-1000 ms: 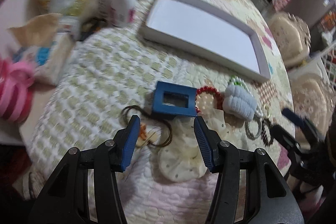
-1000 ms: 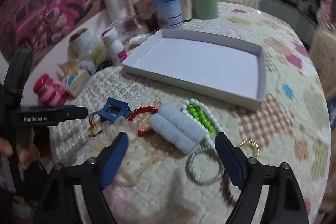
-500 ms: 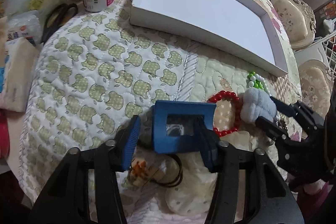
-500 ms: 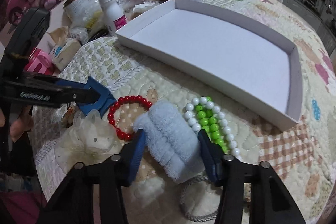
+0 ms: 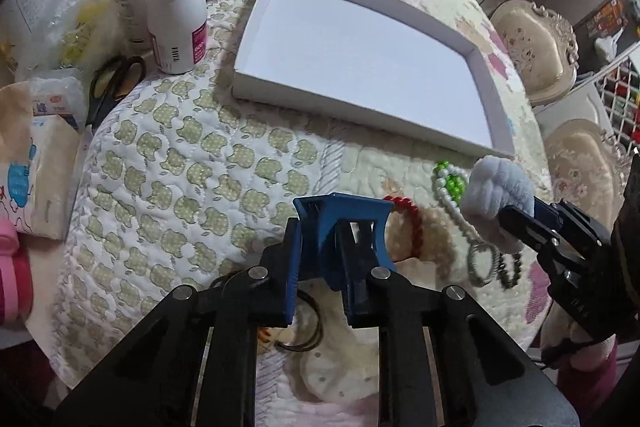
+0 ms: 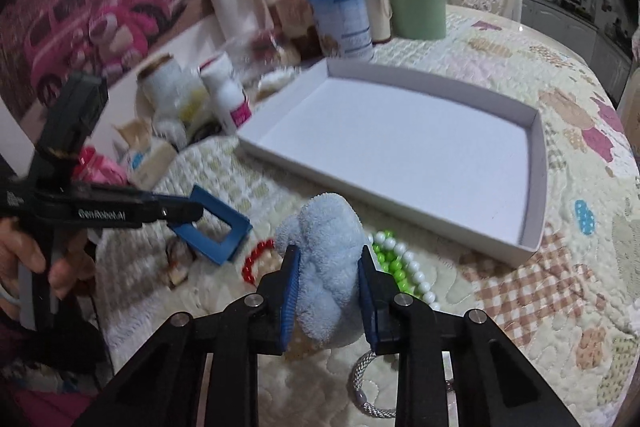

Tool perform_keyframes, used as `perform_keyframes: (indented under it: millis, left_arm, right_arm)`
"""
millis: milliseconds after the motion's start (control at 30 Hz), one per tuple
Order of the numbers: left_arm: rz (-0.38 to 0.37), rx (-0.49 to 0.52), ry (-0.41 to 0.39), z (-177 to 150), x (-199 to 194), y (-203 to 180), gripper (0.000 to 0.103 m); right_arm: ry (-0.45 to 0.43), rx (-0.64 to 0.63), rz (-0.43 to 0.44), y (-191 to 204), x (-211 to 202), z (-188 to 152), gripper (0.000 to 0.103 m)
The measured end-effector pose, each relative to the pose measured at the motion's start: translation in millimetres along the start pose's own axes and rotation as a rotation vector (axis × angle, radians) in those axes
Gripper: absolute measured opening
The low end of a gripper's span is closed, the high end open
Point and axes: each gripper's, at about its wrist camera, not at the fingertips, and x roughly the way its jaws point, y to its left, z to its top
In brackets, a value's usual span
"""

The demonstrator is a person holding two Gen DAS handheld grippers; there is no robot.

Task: Organize jewelry
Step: 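Carry both items into the white tray and open both tools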

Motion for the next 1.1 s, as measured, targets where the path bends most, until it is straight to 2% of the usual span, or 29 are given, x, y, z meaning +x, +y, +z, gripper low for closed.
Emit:
perform_keyframes:
  millis: [133, 233, 400, 467, 667, 900, 933, 1000, 1100]
  left_arm:
    - [-0.02, -0.011, -0.038, 9, -15, -3, 0.016]
    - [-0.033, -0.019, -0.086, 30, -28, -6, 0.016]
    - [-0.03, -0.052, -0.147, 71, -20, -12, 0.016]
    - [-0.006, -0.072, -0.157, 88, -8, -12, 0.016]
    - [0.041, -0.132, -0.138, 121, 30, 2, 0.016]
    - [0.084, -0.134, -0.104, 125, 51, 11, 0.016]
    - [0.09, -0.137, -0.099, 126, 52, 12, 0.016]
    - [0.107, -0.14, -0.089, 125, 54, 14, 0.016]
    - [0.131, -0.128, -0.081, 121, 55, 14, 0.027]
  right_arm:
    - [-0.034, 0.011, -0.034, -8, -11, 12, 0.026]
    - [-0.062, 0.071, -0.064, -27, -14, 28, 0.026]
    - [-0.059, 0.157, -0.09, -57, 3, 57, 0.026]
    - [-0.046, 0.198, -0.085, -69, 13, 64, 0.026]
    - [-0.008, 0.272, -0.157, -103, 48, 71, 0.026]
    - [0.044, 0.309, -0.18, -132, 71, 59, 0.026]
    - [0.044, 0.308, -0.183, -132, 71, 57, 0.028]
    - [0.045, 0.295, -0.194, -132, 71, 55, 0.046]
    - [0.06, 0.295, -0.211, -133, 70, 51, 0.054]
